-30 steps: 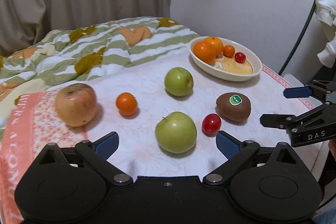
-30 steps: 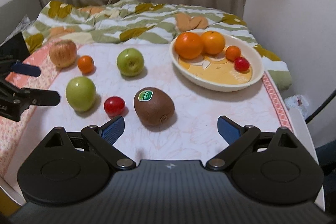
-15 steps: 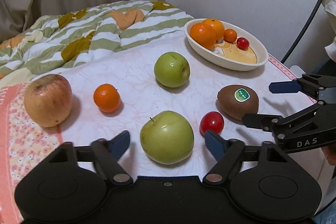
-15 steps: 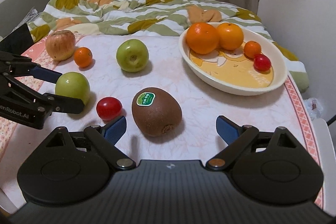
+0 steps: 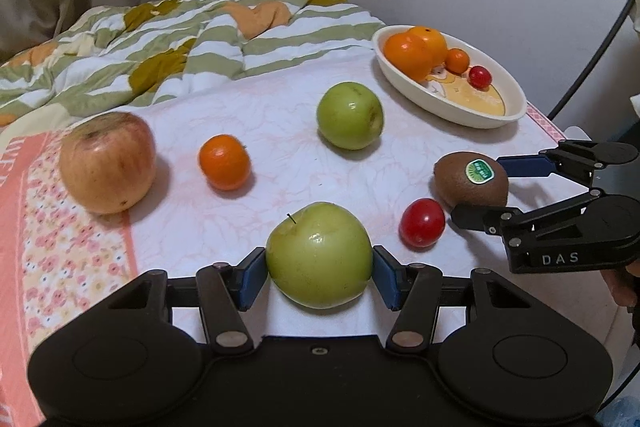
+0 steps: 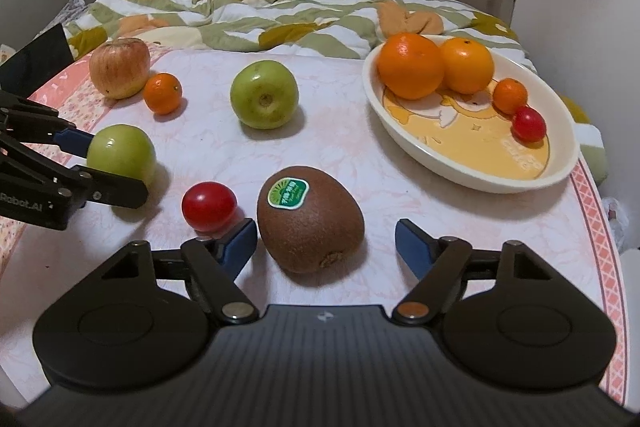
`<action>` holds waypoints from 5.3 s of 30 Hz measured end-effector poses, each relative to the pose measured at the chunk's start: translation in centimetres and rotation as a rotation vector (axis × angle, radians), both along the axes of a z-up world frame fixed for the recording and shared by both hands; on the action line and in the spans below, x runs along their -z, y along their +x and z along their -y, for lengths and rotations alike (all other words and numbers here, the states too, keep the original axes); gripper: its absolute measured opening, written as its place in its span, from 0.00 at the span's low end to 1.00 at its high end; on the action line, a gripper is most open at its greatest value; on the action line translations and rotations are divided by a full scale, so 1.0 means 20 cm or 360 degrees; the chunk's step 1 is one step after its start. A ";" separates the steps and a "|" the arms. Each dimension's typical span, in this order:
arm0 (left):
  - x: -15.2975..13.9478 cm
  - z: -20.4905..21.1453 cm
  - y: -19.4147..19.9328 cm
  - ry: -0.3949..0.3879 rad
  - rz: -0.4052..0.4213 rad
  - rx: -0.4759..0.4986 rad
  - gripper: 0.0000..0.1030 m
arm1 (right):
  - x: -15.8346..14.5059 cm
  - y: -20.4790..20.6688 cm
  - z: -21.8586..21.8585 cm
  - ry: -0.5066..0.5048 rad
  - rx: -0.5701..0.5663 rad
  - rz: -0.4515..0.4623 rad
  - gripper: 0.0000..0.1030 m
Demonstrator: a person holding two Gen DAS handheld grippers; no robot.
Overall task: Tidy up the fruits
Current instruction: 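Grasp the green apple with the left gripper while the right grasps the kiwi, then carry the green apple with the left and the kiwi with the right to the bowl, then open the left gripper over the bowl while the right lowers and releases the kiwi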
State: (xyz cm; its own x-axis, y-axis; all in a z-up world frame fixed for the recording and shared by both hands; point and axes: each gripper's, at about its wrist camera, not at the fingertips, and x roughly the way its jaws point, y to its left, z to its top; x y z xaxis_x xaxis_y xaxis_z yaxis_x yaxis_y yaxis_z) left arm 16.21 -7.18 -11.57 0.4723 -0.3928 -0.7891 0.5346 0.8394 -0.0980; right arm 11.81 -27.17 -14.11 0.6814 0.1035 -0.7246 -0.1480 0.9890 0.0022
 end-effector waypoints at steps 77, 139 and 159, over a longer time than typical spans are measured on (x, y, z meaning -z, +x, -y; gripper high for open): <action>-0.46 0.92 -0.08 -0.0151 0.0250 -0.0362 0.58 | -0.57 -0.04 0.98 0.0124 0.0044 0.0172 0.69; -0.33 0.66 -0.03 -0.0064 0.0090 -0.0599 1.00 | -0.15 0.41 0.72 -0.0126 -0.0235 -0.0040 1.00; -0.57 0.64 -0.33 -0.0122 0.0297 -0.0643 1.00 | -0.52 0.10 0.85 0.0041 -0.0095 0.0102 1.00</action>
